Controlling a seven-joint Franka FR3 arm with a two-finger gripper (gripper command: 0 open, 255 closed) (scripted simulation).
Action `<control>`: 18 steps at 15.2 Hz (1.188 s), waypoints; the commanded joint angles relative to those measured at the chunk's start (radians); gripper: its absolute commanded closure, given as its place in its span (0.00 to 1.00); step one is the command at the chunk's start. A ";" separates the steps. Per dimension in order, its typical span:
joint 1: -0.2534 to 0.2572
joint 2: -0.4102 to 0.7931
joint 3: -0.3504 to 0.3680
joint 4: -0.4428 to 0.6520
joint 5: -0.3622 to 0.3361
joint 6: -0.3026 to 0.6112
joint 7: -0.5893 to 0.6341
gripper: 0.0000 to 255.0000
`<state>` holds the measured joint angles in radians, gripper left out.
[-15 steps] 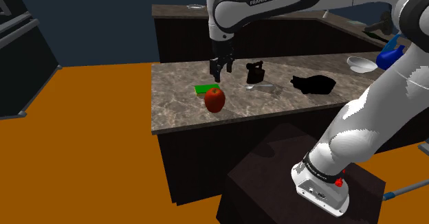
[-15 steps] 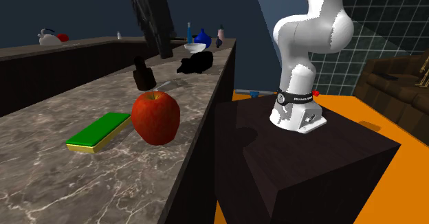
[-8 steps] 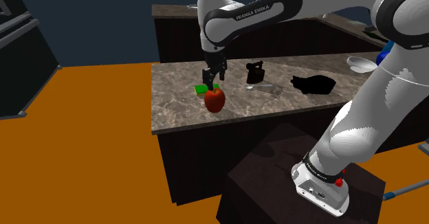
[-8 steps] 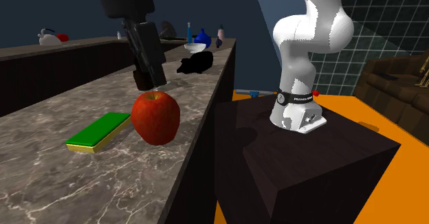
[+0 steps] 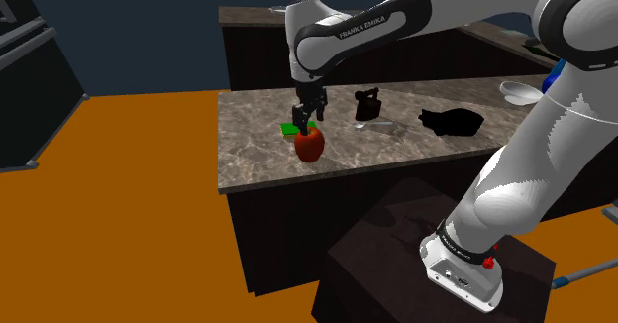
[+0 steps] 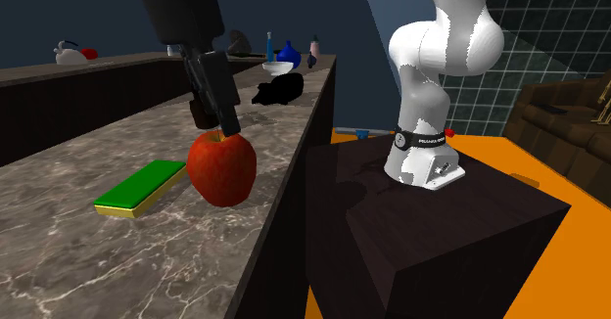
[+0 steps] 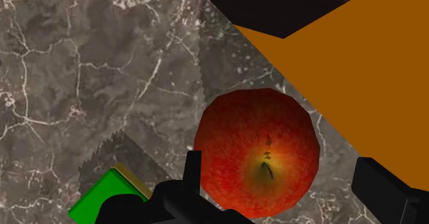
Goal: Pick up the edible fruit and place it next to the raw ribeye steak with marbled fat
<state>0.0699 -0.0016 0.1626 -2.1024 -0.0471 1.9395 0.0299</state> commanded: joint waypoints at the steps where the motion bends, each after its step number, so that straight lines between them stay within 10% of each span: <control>1: 0.000 0.000 0.000 0.000 0.000 0.000 0.000 0.00; 2: 0.000 0.000 0.000 0.000 0.000 0.000 0.000 0.00; 3: 0.000 0.000 0.000 0.000 0.000 0.000 0.000 1.00; 18: 0.000 -0.027 0.000 0.051 0.006 -0.078 -0.007 1.00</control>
<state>0.0694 -0.0237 0.1621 -2.0591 -0.0425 1.8749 0.0243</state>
